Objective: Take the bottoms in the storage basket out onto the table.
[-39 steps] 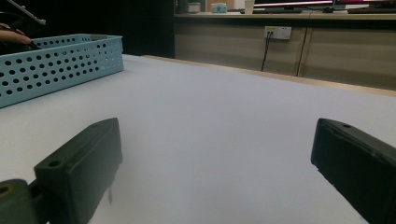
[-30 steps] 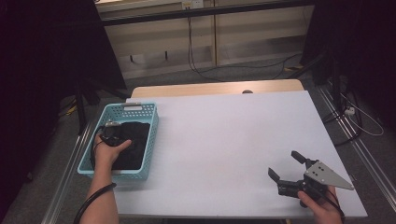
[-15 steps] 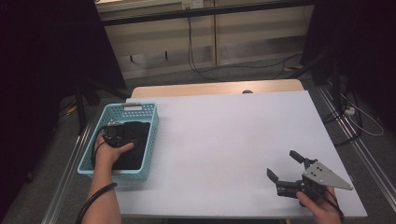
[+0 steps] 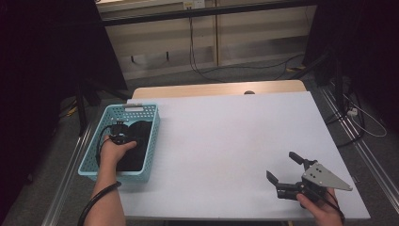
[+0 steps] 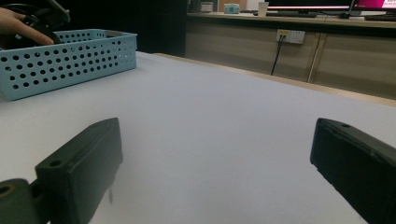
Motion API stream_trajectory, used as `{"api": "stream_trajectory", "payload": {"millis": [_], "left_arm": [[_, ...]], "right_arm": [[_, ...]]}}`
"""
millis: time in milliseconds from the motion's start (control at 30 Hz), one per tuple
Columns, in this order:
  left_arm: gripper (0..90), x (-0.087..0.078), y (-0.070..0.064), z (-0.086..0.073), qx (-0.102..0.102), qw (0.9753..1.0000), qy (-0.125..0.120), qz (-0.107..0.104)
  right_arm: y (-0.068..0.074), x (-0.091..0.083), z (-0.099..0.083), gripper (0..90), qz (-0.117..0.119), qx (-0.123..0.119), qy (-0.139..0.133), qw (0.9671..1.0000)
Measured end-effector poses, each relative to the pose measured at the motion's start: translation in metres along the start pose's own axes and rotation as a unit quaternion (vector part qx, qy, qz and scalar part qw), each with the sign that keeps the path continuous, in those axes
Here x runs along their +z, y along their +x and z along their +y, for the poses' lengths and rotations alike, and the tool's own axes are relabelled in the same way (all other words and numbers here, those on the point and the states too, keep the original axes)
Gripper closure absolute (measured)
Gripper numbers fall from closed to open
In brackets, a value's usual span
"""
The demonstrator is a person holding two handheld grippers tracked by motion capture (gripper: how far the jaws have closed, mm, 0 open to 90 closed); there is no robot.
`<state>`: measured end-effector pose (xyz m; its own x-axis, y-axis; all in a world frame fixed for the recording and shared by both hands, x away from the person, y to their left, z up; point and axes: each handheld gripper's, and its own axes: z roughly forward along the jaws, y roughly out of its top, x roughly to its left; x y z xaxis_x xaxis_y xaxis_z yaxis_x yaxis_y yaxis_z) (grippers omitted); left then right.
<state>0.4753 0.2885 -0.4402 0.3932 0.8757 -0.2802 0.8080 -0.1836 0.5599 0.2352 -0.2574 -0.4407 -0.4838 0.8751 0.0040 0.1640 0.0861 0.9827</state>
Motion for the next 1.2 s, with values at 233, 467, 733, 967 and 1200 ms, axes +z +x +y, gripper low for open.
{"api": "stream_trajectory", "payload": {"millis": [233,467,733,967,1200], "left_arm": [[73.4,0.000,-0.008,0.004,-0.018,0.9993,0.023,0.025],[75.1,-0.005,-0.015,0.014,-0.017,0.9975,0.043,0.053],[75.8,-0.033,-0.016,0.034,-0.007,0.9979,0.040,0.050],[76.1,-0.067,-0.022,0.052,-0.004,0.9986,0.018,0.050],[76.2,-0.110,-0.033,0.076,0.005,0.9978,-0.021,0.062]], "right_arm": [[-0.001,0.000,0.000,1.6,-0.001,0.000,0.001,1.0000],[-0.004,0.000,-0.001,1.6,-0.004,0.004,0.003,1.0000],[-0.004,0.000,-0.002,1.6,-0.006,0.002,0.005,1.0000],[-0.004,0.000,-0.002,1.4,-0.007,0.001,0.005,1.0000],[-0.004,0.001,-0.002,1.5,-0.005,0.001,0.006,1.0000]]}}
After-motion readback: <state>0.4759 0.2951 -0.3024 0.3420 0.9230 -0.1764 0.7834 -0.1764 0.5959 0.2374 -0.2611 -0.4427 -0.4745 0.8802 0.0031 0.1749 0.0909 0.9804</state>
